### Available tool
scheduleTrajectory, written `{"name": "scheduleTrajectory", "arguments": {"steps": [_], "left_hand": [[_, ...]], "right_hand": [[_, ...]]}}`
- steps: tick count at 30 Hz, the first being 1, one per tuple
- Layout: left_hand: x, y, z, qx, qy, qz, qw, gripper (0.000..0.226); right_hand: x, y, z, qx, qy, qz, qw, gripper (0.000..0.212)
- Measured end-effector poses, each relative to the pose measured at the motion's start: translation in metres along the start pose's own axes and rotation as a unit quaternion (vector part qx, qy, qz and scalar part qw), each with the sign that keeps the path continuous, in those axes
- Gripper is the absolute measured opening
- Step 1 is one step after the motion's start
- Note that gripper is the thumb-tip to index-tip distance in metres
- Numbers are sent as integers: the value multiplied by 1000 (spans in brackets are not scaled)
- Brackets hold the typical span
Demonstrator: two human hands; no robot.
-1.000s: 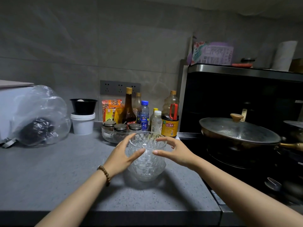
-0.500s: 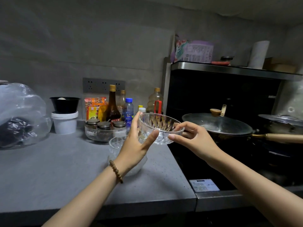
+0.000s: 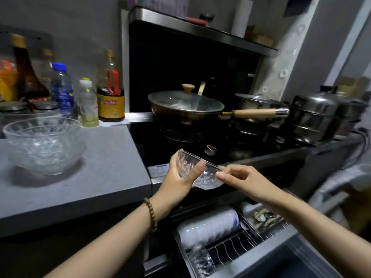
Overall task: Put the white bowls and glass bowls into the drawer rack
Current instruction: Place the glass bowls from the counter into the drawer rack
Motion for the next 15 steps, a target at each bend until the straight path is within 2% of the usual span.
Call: {"name": "scheduleTrajectory", "arguments": {"steps": [3,5,9,13,15], "left_hand": [[-36,-25,7,-51,63,14,997,100],[-60,-37,11,-87,122,24,988,100],[-105,-56,20,-147,205,-12,968,103],[-142,-65,25,-170,262,-2,950,115],[-159,-66,28,-173,292,12,941,113]], "right_hand": [[33,16,8,-18,-21,86,996,44],[50,20,10,-44,-30,102,993,37],[81,18,5,-102,-53,68,991,30],[119,16,-9,-129,-116,26,985,29],[136,14,-15,-135,-140,-1,981,28]]}}
Point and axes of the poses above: each hand's wrist, its own z-axis away from the middle knuckle, its own y-axis out of the back of the hand, x = y × z, the point moved 3 cm from there along -z, towards the middle knuckle, and after that the axes turned 15 degrees about -y, right-handed, at the moved point
